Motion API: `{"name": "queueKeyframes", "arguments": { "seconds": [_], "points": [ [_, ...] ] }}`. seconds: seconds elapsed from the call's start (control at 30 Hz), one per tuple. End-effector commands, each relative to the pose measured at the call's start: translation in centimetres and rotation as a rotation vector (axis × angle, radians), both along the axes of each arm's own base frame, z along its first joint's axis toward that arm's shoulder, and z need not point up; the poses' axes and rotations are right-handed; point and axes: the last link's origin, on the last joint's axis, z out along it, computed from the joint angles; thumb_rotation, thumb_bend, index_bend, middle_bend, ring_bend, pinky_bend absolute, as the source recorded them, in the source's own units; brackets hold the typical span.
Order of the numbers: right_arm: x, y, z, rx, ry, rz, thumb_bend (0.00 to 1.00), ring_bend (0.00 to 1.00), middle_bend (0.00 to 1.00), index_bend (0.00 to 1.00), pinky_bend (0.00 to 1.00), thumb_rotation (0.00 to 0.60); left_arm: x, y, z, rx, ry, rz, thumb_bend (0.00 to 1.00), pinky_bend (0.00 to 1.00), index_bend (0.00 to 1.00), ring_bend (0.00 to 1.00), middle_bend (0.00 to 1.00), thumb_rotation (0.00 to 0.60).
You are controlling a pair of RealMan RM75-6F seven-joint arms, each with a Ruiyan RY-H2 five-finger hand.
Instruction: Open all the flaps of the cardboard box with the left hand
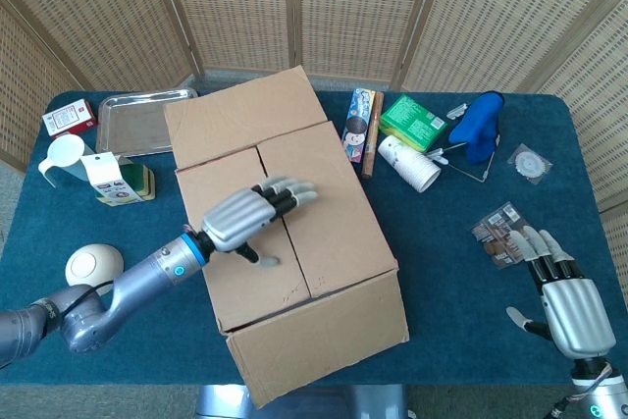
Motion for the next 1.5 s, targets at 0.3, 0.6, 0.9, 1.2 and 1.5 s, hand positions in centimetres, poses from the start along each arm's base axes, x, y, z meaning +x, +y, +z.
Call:
{"name": "queueKeyframes", "arguments": {
  "seconds": [0.3, 0.6, 0.9, 1.2, 1.5],
  "points": [
    [-0.1, -0.1, 0.1, -0.001, -0.005, -0.006, 0.00, 0.00, 0.00, 0.00, 0.23, 0.600, 0.0, 1.0, -2.0, 0.097, 0.006, -0.034, 0.48, 0.00, 0.00, 0.00, 0.00, 0.600],
    [-0.1, -0.1, 0.0, 0.008, -0.009, -0.006, 0.00, 0.00, 0.00, 0.00, 0.23, 0.600, 0.7, 1.9, -2.0, 0.195, 0.000, -0.076, 0.48, 0.01, 0.01, 0.00, 0.00, 0.600],
    [-0.1, -0.1, 0.0, 0.012, -0.013, -0.008, 0.00, 0.00, 0.00, 0.00, 0.23, 0.600, 1.6, 2.9, -3.0, 0.228, -0.016, -0.068, 0.48, 0.02, 0.01, 0.00, 0.00, 0.600],
    [0.0, 0.0, 0.0, 0.014, -0.017, -0.007, 0.00, 0.00, 0.00, 0.00, 0.23, 0.600, 2.8, 3.7, -2.9, 0.259, -0.061, -0.057, 0.48, 0.02, 0.01, 0.00, 0.00, 0.600],
    [-0.1, 0.0, -0.2, 0.030, -0.017, -0.010, 0.00, 0.00, 0.00, 0.00, 0.23, 0.600, 3.9, 4.4, -1.6, 0.325, -0.123, -0.078, 0.48, 0.03, 0.01, 0.00, 0.00, 0.600]
  ]
}}
